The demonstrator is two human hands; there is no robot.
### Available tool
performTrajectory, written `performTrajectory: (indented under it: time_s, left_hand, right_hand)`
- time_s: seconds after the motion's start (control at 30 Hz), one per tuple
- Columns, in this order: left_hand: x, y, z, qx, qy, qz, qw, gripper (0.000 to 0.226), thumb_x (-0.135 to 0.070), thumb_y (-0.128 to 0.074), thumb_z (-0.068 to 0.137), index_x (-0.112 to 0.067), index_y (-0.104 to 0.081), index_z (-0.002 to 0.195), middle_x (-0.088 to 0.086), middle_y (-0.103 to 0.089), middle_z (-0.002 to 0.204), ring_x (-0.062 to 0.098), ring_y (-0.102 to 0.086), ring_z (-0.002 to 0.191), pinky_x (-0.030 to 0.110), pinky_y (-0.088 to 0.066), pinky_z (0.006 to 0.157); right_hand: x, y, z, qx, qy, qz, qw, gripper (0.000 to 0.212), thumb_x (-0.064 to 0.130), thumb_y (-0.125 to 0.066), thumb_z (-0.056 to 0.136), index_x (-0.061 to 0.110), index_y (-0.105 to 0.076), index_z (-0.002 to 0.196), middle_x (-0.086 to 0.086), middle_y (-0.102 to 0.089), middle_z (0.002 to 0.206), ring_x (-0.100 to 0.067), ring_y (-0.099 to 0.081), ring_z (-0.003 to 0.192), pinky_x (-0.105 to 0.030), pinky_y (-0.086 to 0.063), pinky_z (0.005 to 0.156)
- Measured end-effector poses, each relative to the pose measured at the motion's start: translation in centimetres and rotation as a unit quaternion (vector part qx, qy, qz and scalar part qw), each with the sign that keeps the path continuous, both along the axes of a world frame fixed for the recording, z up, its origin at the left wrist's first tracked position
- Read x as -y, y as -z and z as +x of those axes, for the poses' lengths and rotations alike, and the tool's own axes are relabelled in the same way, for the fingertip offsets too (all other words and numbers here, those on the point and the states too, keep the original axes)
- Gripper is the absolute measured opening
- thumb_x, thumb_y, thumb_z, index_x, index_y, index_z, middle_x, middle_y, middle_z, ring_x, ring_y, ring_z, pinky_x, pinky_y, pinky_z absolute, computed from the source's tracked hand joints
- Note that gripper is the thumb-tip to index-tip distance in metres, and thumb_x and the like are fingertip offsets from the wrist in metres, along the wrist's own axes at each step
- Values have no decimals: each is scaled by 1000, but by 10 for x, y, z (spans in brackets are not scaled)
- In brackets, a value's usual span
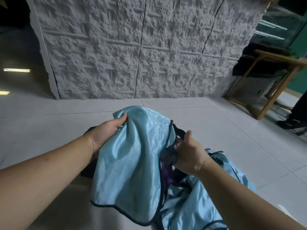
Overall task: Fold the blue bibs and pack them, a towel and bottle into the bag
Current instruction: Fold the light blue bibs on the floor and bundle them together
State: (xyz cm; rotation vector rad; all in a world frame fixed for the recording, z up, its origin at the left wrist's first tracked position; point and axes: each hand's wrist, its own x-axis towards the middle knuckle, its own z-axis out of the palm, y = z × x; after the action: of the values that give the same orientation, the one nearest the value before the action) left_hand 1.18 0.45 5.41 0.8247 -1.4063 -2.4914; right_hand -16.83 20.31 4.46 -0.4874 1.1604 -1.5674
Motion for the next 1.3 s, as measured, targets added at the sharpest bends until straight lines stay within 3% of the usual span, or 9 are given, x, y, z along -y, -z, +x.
performTrajectory:
  time_s: [0.13,0.23,0.3,0.43,0.6,0.8,0.97,1.17,1.3]
  left_hand:
    - [-5,7,0,-6,-28,14,999,61,-58,-49,98,-7,-72,124,16,-72,113,30,-72,96,41,-62,87]
    - [-9,17,5,10,-39,11,999,61,-63,-50,97,-11,-77,115,17,-73,112,32,-71,99,47,-56,98]
    - [-12,25,8,21,-54,10,998,62,-63,-48,98,-12,-81,104,18,-75,108,32,-74,95,45,-56,94]
    - [-16,42,19,44,-61,15,997,68,-68,-44,96,-11,-77,108,18,-76,107,31,-76,92,41,-62,81]
    - [-23,62,38,73,-42,60,995,72,-71,-52,91,-10,-74,122,20,-71,125,36,-70,113,50,-53,101]
    - [-46,85,65,121,24,20,992,37,-20,-71,88,-7,-72,122,20,-72,122,35,-73,107,52,-54,100]
    - [-61,128,81,193,27,-37,980,34,11,-58,95,-5,-69,123,20,-75,114,39,-74,104,58,-55,96]
    - [-69,190,101,244,50,-50,967,32,7,-61,96,-7,-65,125,19,-76,113,39,-74,102,62,-55,96]
    - [-74,223,109,259,48,-43,964,33,0,-63,98,-15,-62,127,13,-77,113,36,-74,103,60,-55,97]
  right_hand:
    - [7,16,15,8,-136,-52,989,25,24,-76,83,9,-78,103,-4,-78,94,-18,-75,92,-34,-57,90]
    - [9,26,15,-10,-89,2,996,17,2,-63,89,0,-68,104,-4,-74,73,-16,-73,70,-26,-59,69]
    - [10,29,16,-27,-66,32,997,20,-6,-51,96,-3,-63,113,-9,-76,81,-19,-74,76,-27,-59,69]
    - [14,45,20,-19,-24,76,997,32,1,-57,97,-1,-63,128,-22,-72,120,-33,-72,106,-41,-59,87]
    - [13,62,32,-15,-4,115,993,40,17,-69,94,3,-63,131,-20,-71,126,-36,-70,114,-46,-58,91]
    - [2,100,54,-52,3,175,983,30,2,-67,93,2,-68,124,-23,-74,117,-42,-71,110,-59,-53,100]
    - [-16,134,74,-42,23,245,968,25,-6,-62,90,-2,-72,113,-26,-75,107,-46,-72,102,-60,-58,90]
    - [-34,198,93,-74,8,368,927,31,-1,-69,84,-3,-67,114,-27,-75,97,-34,-74,69,-41,-61,57]
    - [-40,232,104,-97,0,409,907,27,1,-69,86,10,-66,112,-22,-76,100,-33,-75,77,-48,-63,65]
